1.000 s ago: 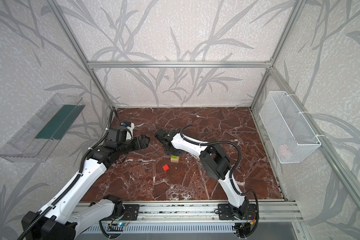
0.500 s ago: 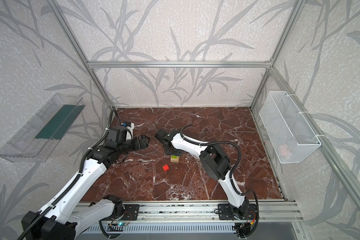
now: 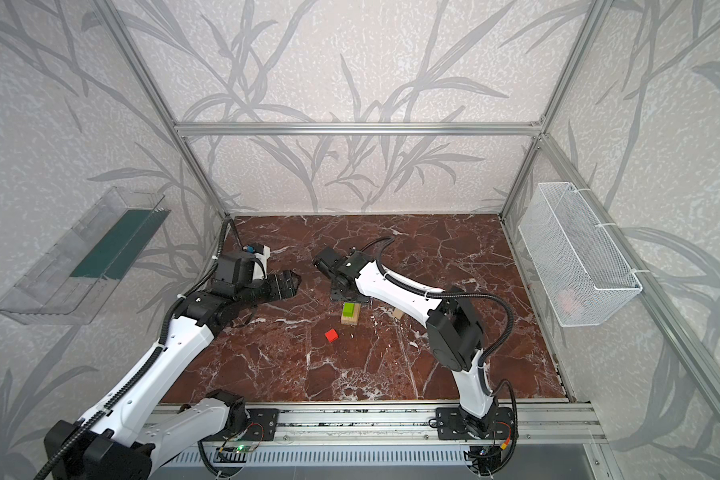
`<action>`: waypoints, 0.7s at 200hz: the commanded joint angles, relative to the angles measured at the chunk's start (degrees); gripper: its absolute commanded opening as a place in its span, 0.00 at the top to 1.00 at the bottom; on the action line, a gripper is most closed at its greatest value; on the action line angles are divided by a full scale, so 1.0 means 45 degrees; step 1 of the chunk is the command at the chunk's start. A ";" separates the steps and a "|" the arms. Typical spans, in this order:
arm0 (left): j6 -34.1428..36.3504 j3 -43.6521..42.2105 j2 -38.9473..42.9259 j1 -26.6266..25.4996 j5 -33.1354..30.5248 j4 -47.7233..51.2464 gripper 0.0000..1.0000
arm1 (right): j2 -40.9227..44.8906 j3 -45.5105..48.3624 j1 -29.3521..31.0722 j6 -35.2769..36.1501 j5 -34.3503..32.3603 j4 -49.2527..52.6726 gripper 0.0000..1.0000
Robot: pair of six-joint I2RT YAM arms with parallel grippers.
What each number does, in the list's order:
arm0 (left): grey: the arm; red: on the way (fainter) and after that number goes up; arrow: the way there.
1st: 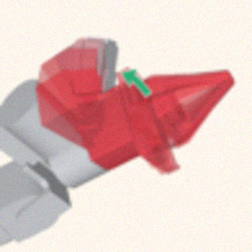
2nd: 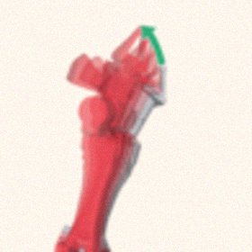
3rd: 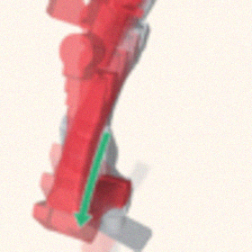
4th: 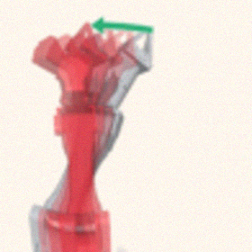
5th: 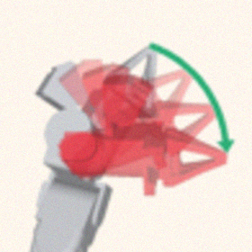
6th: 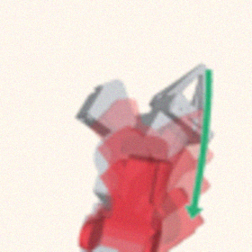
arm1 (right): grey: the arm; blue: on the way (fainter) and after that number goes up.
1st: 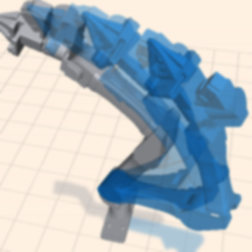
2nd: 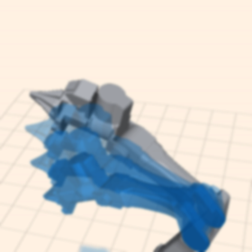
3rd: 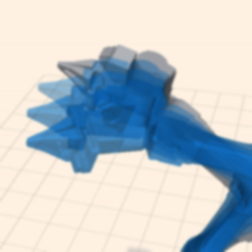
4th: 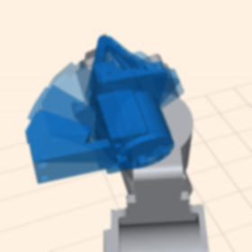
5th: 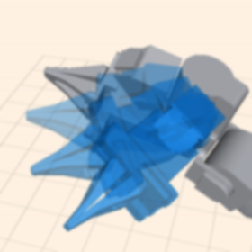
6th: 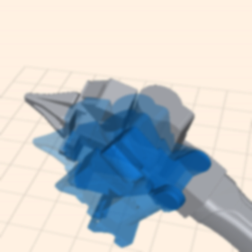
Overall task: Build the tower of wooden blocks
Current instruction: 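Open the right gripper and move it toward the yellow block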
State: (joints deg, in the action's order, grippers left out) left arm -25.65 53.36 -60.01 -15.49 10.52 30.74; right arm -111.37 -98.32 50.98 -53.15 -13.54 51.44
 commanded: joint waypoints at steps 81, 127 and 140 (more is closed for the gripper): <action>0.0036 -0.0116 -0.0531 -0.1177 0.0810 -0.0288 0.01 | 0.4347 0.5137 -0.1662 0.3116 0.0604 -0.1912 0.24; 0.0269 -0.0191 -0.0571 -0.2365 0.0216 -0.0270 0.01 | 0.3798 0.6066 -0.3156 0.6172 0.2271 -0.3250 0.24; 0.0319 -0.0212 -0.0570 -0.2672 0.0096 -0.0257 0.01 | 0.3336 0.5886 -0.3578 0.6861 0.3016 -0.3452 0.24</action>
State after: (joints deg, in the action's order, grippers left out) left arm -25.50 53.34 -62.37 -25.50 12.97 29.91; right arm -93.69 -71.57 37.56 -31.29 -7.09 40.12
